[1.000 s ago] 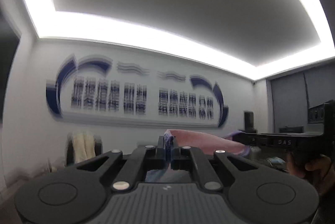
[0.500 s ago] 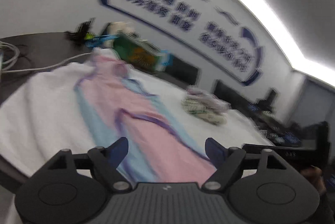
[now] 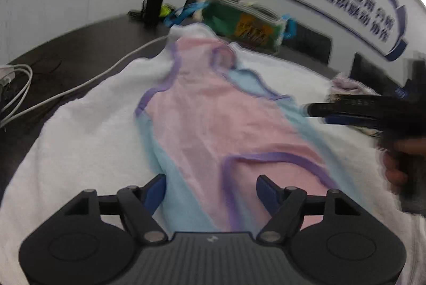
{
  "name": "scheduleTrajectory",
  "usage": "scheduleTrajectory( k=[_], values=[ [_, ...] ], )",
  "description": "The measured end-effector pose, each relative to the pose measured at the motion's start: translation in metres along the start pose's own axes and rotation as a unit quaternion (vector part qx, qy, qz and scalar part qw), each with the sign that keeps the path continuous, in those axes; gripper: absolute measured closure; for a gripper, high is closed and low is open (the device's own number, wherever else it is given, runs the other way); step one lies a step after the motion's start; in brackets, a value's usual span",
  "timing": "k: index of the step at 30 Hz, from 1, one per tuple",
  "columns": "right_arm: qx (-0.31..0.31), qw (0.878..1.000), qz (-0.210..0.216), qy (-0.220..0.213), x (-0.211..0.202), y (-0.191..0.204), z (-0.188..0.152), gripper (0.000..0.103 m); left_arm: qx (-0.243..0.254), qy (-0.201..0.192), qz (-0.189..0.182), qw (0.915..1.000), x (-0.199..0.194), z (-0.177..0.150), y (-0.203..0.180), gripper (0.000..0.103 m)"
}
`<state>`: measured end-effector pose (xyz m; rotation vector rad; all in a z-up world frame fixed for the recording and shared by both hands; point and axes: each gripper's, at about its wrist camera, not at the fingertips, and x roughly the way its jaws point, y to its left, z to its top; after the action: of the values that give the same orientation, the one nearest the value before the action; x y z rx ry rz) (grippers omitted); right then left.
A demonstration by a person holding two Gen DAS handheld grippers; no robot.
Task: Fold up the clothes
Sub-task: 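Lay the unfolded pink garment flat on the towel with both grippers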
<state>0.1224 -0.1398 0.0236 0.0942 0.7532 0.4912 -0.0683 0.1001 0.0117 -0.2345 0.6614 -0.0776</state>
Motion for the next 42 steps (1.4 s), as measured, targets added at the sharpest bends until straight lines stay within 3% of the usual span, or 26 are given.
scheduleTrajectory(
  k=[1, 2, 3, 4, 5, 6, 8, 11, 15, 18, 21, 22, 24, 25, 26, 27, 28, 29, 30, 34, 37, 38, 39, 40, 41, 42],
  values=[
    [0.000, 1.000, -0.002, 0.009, 0.010, 0.001, 0.002, 0.054, 0.010, 0.000, -0.012, 0.9999, -0.003, -0.006, -0.006, 0.025],
    [0.001, 1.000, -0.005, 0.018, 0.020, 0.002, 0.004, 0.085, 0.027, -0.001, -0.010, 0.9996, -0.001, -0.010, -0.013, 0.026],
    [-0.004, 1.000, -0.010, 0.028, 0.026, 0.004, 0.004, 0.102, 0.046, -0.004, 0.000, 0.9989, 0.003, -0.013, -0.019, 0.036],
    [-0.009, 0.999, -0.016, 0.037, 0.032, 0.005, 0.003, 0.103, 0.064, -0.009, 0.015, 0.9978, 0.003, -0.016, -0.025, 0.051],
    [-0.009, 0.999, -0.022, 0.024, 0.027, 0.005, 0.000, 0.103, 0.082, -0.015, 0.033, 0.9960, 0.002, -0.018, -0.030, 0.086],
    [-0.010, 0.999, -0.028, 0.012, 0.021, 0.004, -0.003, 0.103, 0.100, -0.020, 0.051, 0.9934, 0.001, -0.021, -0.035, 0.092],
    [0.019, 0.998, -0.044, -0.029, -0.007, -0.008, -0.007, 0.103, 0.105, -0.017, 0.012, 0.9943, -0.002, -0.018, -0.033, 0.096],
    [0.066, 0.992, -0.057, -0.093, -0.073, -0.033, -0.027, 0.103, 0.118, -0.015, -0.059, 0.9911, -0.009, -0.013, -0.030, 0.096],
    [0.112, 0.977, -0.093, -0.159, -0.175, -0.040, -0.087, 0.103, 0.203, -0.039, -0.066, 0.9761, -0.019, -0.008, -0.040, 0.096],
    [0.126, 0.977, -0.109, -0.131, -0.219, -0.026, -0.146, 0.103, 0.236, -0.043, -0.072, 0.9682, -0.013, 0.005, -0.042, 0.096],
    [0.076, 0.992, -0.062, -0.081, -0.226, 0.013, -0.176, 0.103, 0.293, -0.073, -0.059, 0.9514, 0.001, 0.027, -0.053, 0.092],
    [0.055, 0.995, -0.043, -0.065, -0.227, 0.027, -0.184, 0.102, 0.282, -0.069, -0.050, 0.9555, 0.008, 0.040, -0.054, 0.089],
    [0.027, 0.995, -0.025, -0.095, -0.240, 0.034, -0.178, 0.097, 0.229, -0.048, -0.021, 0.9719, 0.019, 0.065, -0.053, 0.082],
    [0.028, 0.991, -0.041, -0.124, -0.249, 0.027, -0.172, 0.094, 0.195, -0.048, -0.013, 0.9795, 0.013, 0.070, -0.052, 0.082],
    [0.030, 0.988, -0.061, -0.141, -0.254, 0.017, -0.165, 0.083, 0.172, -0.055, -0.022, 0.9834, 0.001, 0.069, -0.050, 0.077],
    [0.029, 0.985, -0.083, -0.148, -0.252, 0.004, -0.157, 0.069, 0.157, -0.059, -0.041, 0.9850, -0.013, 0.063, -0.050, 0.064],
    [0.028, 0.982, -0.105, -0.156, -0.250, -0.010, -0.149, 0.064, 0.140, -0.060, -0.062, 0.9863, -0.029, 0.052, -0.051, 0.054],
    [0.030, 0.982, -0.119, -0.143, -0.238, -0.027, -0.139, 0.061, 0.126, -0.062, -0.083, 0.9866, -0.043, 0.037, -0.054, 0.036],
    [0.032, 0.982, -0.133, -0.130, -0.226, -0.043, -0.128, 0.061, 0.113, -0.064, -0.104, 0.9861, -0.055, 0.020, -0.059, 0.031],
    [0.042, 0.994, -0.080, -0.055, -0.148, -0.084, -0.083, 0.061, 0.194, 0.001, -0.175, 0.9652, -0.068, -0.054, -0.111, 0.033],
    [0.049, 0.997, -0.062, -0.006, -0.097, -0.092, -0.063, 0.062, 0.248, 0.010, -0.159, 0.9557, -0.061, -0.084, -0.140, 0.033],
    [0.046, 0.996, -0.073, -0.011, -0.092, -0.089, -0.066, 0.071, 0.264, 0.007, -0.138, 0.9546, -0.057, -0.089, -0.146, 0.034],
    [0.044, 0.995, -0.084, -0.016, -0.087, -0.085, -0.068, 0.100, 0.279, 0.003, -0.116, 0.9534, -0.054, -0.091, -0.146, 0.047],
    [0.032, 0.995, -0.097, -0.015, -0.088, -0.081, -0.069, 0.100, 0.291, 0.001, -0.097, 0.9517, -0.051, -0.093, -0.145, 0.061],
    [0.041, 0.992, -0.112, -0.032, -0.102, -0.083, -0.072, 0.102, 0.296, 0.005, -0.099, 0.9501, -0.049, -0.092, -0.140, 0.095],
    [0.050, 0.989, -0.127, -0.049, -0.116, -0.085, -0.075, 0.102, 0.289, 0.017, -0.114, 0.9503, -0.050, -0.089, -0.129, 0.098]
  ],
)
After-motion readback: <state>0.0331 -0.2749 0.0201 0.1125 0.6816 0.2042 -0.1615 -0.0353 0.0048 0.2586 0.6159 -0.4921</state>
